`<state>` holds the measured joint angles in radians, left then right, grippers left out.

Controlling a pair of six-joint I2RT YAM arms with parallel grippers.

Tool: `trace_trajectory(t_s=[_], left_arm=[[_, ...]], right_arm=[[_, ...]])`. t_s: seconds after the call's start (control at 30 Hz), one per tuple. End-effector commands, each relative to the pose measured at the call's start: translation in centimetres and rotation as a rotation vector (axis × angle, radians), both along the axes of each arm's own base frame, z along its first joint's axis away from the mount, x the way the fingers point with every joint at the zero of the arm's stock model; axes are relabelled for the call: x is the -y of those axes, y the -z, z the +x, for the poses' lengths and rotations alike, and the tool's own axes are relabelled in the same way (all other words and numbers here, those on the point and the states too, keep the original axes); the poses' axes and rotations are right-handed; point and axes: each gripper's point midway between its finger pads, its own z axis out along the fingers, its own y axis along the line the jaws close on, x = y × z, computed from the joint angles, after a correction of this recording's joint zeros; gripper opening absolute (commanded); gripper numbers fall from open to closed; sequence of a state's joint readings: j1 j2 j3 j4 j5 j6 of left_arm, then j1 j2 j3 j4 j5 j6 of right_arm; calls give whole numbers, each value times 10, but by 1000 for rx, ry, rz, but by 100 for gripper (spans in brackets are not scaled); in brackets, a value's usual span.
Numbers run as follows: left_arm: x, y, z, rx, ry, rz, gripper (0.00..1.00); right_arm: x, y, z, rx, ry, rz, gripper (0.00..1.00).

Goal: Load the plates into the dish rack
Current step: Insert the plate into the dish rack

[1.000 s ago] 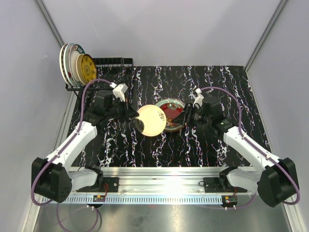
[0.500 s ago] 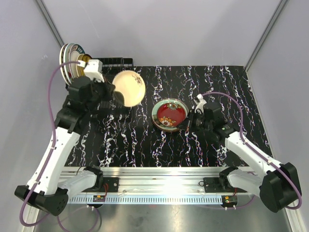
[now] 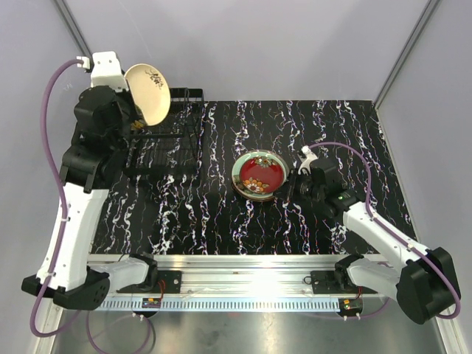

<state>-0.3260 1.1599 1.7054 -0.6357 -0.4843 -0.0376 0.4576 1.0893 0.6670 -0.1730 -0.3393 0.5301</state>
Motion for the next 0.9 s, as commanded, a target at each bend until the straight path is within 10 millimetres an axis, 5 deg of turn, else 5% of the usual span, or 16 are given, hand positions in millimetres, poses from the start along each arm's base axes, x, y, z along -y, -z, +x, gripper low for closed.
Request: trace_trajectory(t_s=[0.0,0.3,0.87], left_arm=[[-32,-18,3,23,-174,91,0],[-52,-2,34,-19,-297,208,0],[-55,30,93,-82,-296,314,0]], right_arm=[[8,5,9,26,41,-60,13],[6,14,10,-9,32,-73,1],[7,28,17,-47,35,-105,0]])
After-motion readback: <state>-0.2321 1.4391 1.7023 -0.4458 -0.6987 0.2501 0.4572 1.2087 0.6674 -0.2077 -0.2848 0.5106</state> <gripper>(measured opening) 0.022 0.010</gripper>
